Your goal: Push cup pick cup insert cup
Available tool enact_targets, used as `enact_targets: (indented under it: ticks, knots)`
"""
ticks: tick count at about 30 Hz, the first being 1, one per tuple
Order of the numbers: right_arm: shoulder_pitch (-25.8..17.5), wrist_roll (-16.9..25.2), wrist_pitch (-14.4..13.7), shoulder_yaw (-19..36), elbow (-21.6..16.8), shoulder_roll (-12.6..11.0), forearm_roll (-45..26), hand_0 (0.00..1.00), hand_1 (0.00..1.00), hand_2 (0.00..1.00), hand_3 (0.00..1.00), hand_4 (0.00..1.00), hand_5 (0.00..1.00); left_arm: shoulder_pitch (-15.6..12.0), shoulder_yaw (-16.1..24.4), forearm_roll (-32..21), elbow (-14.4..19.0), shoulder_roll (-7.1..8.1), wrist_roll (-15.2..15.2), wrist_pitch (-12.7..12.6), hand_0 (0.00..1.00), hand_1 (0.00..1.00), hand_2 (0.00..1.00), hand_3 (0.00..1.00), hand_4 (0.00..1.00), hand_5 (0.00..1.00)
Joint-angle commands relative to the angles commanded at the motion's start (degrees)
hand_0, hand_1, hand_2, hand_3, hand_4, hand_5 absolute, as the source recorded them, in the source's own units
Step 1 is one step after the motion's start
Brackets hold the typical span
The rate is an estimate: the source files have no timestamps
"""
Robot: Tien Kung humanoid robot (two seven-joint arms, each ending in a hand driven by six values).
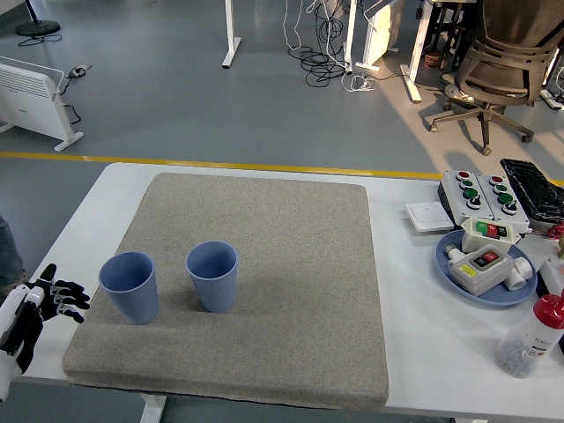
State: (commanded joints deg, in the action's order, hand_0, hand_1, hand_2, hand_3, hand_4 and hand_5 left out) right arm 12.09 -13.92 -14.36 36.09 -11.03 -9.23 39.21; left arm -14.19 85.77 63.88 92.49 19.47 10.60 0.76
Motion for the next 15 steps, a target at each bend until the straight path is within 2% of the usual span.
enact_targets:
  ticks: [1,2,5,8,9,13,14,15]
  knots:
    - [0.02,-0.01,0.0,0.02,0.0,0.0,0.02,0.67,0.615,0.628,0.585,0.15,0.493,-0.04,-0.36,0.37,-0.11,0.02,-0.07,0.08,0.299,0.435,0.422,0.38,0.627,0.998]
    - [0.06,-0.02,0.01,0.06,0.0,0.0,0.06,0.67,0.616,0.628,0.585,0.149,0.494,-0.12,-1.01,1.1,-0.29,0.04,-0.19,0.22,0.398,0.457,0.431,0.39,0.627,0.998]
    - [0.1,-0.05,0.04,0.02,-0.01,0.02,-0.12,0.67,0.616,0.628,0.585,0.149,0.494,0.3,-3.0,4.48,-1.17,0.0,-0.76,0.8,0.398,0.457,0.431,0.39,0.627,0.998]
    - [0.23,-0.15,0.1,0.1,-0.02,0.04,0.05,0.67,0.616,0.628,0.585,0.149,0.494,1.28,-4.38,5.51,-2.02,-0.61,-1.26,1.63,0.398,0.457,0.431,0.39,0.627,0.998]
    - [0.25,-0.16,0.1,0.08,-0.02,0.05,0.03,0.67,0.615,0.628,0.585,0.147,0.495,1.43,-4.6,5.63,-2.15,-0.7,-1.33,1.74,0.501,0.495,0.448,0.406,0.617,0.998]
    - [0.31,-0.09,0.09,-0.14,-0.03,0.03,-0.3,0.67,0.615,0.628,0.585,0.147,0.495,1.73,-5.64,5.7,-2.42,-0.75,-1.5,2.0,0.501,0.495,0.448,0.406,0.617,0.998]
    - [0.31,-0.09,0.09,-0.15,-0.03,0.03,-0.32,0.67,0.615,0.628,0.584,0.144,0.496,1.73,-5.67,5.69,-2.42,-0.74,-1.51,2.01,0.554,0.514,0.453,0.412,0.619,0.998]
    - [0.37,-0.06,0.1,-0.21,-0.02,0.03,-0.39,0.67,0.615,0.628,0.584,0.144,0.496,2.26,-6.29,5.59,-2.66,-0.74,-1.59,2.05,0.554,0.514,0.453,0.412,0.619,0.998]
